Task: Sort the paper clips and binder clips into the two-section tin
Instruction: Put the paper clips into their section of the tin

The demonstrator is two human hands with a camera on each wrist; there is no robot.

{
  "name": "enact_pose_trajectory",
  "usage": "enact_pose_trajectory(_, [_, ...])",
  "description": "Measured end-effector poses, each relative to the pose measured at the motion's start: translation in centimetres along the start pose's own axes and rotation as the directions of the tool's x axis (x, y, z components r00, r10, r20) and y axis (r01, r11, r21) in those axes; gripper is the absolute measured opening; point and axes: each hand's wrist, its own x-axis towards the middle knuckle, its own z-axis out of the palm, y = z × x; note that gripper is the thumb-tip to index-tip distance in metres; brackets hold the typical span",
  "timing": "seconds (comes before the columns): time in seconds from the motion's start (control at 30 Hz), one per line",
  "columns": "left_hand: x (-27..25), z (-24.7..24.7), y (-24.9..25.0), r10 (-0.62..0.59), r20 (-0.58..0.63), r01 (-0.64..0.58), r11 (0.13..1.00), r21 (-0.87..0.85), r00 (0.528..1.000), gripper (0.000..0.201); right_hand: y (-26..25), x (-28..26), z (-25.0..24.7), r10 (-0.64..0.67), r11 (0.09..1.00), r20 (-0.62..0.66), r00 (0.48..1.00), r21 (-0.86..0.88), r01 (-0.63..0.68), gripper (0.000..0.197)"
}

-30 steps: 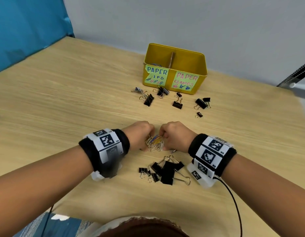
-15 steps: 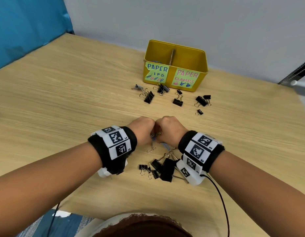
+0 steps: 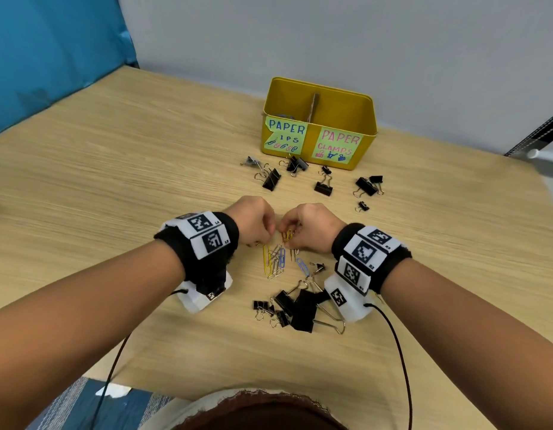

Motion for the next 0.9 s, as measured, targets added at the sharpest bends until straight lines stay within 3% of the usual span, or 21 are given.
enact_pose_trajectory(0.1, [0.8, -0.7, -0.7, -0.054, 0.048, 0.061, 0.988, -0.14, 0.997, 0.025, 0.6, 0.7, -0.4, 0.07, 0.99, 0.041, 0.997, 0.116, -0.074, 0.025])
enact_pose_trajectory(0.23, [1.7, -1.4, -1.2, -0.063, 0.069, 0.077, 0.971, -0.227, 0.996, 0.026, 1.5, 1.5, -1.3, 0.098, 0.949, 0.11, 0.989, 0.288, -0.126, 0.017])
enact_pose_trajectory(0.37, [2.8, -3.9, -0.7, -0.036, 0.033, 0.046, 0.907, -0.418, 0.999, 0.027, 1.7, 2.5, -4.9, 0.063, 0.864, 0.02, 0.998, 0.5, -0.065, 0.01])
enact_pose_trajectory(0.5, [5.0, -8.7, 1.3, -0.01, -0.159, -0.083, 0.82, -0.566, 0.987, 0.024, 0.9, 4.6, -10.7, 0.111, 0.71, -0.177, 0.978, 0.702, 0.046, 0.021])
enact_pose_trajectory(0.6, [7.4, -12.1, 3.2, -0.035, -0.358, -0.186, 0.804, -0.565, 0.933, 0.023, 0.3, 7.4, -14.0, 0.197, 0.602, -0.299, 0.934, 0.789, 0.125, 0.023])
enact_pose_trajectory(0.67, [9.3, -13.4, 4.4, -0.069, -0.47, -0.216, 0.823, -0.525, 0.88, 0.024, 0.2, 9.7, -14.9, 0.277, 0.623, -0.351, 0.894, 0.774, 0.111, 0.026])
enact_pose_trajectory(0.77, [11.2, -13.7, 5.5, -0.089, -0.568, -0.17, 0.907, -0.386, 0.818, 0.008, 0.8, 13.0, -14.4, 0.396, 0.71, -0.396, 0.828, 0.704, -0.003, 0.022])
enact_pose_trajectory(0.83, [12.0, -13.4, 5.2, -0.069, -0.576, -0.097, 0.963, -0.252, 0.815, 0.021, 1.0, 14.1, -13.7, 0.404, 0.781, -0.409, 0.819, 0.62, -0.075, 0.014])
enact_pose_trajectory(0.9, [11.6, -13.2, 5.1, -0.032, -0.575, -0.084, 0.981, -0.175, 0.818, 0.024, 0.9, 13.5, -13.4, 0.369, 0.867, -0.464, 0.806, 0.483, -0.119, 0.018])
